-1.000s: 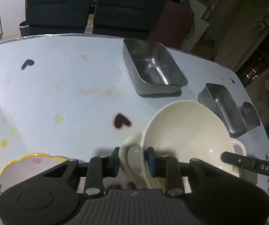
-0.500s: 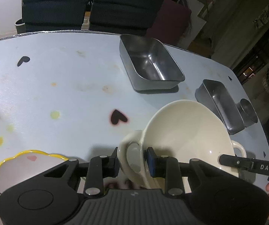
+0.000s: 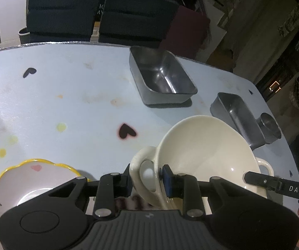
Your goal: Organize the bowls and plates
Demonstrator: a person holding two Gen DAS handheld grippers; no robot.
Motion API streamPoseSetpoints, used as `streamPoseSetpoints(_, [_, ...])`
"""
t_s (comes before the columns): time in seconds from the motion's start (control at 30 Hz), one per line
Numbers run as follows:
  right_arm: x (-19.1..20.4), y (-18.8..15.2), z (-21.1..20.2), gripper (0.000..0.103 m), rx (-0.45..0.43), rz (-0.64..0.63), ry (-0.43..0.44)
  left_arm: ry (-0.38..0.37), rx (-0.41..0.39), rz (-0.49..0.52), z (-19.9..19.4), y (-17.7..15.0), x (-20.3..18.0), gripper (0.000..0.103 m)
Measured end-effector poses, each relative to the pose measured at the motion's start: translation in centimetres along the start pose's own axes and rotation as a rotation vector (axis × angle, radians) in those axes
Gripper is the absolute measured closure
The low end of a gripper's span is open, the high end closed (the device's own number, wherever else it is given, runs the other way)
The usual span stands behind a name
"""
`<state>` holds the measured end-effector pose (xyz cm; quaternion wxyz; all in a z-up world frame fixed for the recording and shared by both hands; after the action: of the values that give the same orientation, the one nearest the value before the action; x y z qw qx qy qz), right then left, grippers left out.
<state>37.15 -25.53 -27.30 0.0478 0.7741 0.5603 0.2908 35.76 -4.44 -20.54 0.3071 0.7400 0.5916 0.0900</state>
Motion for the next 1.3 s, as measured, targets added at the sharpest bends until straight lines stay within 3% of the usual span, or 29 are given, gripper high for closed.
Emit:
streamPoseSetpoints(0.53, [1.0,-1.6,-7.0,0.081,-0.053,-0.023,0.09,0.037,-0.068,0.002,-9.3,-2.6,-2.0,0.074])
streamPoseSetpoints(0.93, [4.3,-5.1,-12.3,0.083,-0.016,-0.046,0.268,0.068,-0.138,-0.011,-18.2,-6.3,-1.7,0.075])
streamPoseSetpoints(1.13, [4.9,-7.7,-13.7,0.083,0.032,-0.078,0.257,0.004,-0.112,-0.064,-18.0,-10.1,-1.4,0.075])
streamPoseSetpoints(1.3, [4.4,-9.3,-12.8,0.082,0.087,-0.11,0.162,-0.038,-0.032,-0.082,-16.2,-12.4,-0.9,0.074])
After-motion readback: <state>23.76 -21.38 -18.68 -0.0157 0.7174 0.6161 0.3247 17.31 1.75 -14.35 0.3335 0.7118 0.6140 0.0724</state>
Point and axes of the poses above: each gripper's, at about its wrist camera, not at the fingertips, and z roughly the way its jaws point, x to its left, y to its top, the point moved 5 cm from there along z, roughly the way its jaws point, and after that the axes turned 9 degrees about z, right-handed, at the moved point
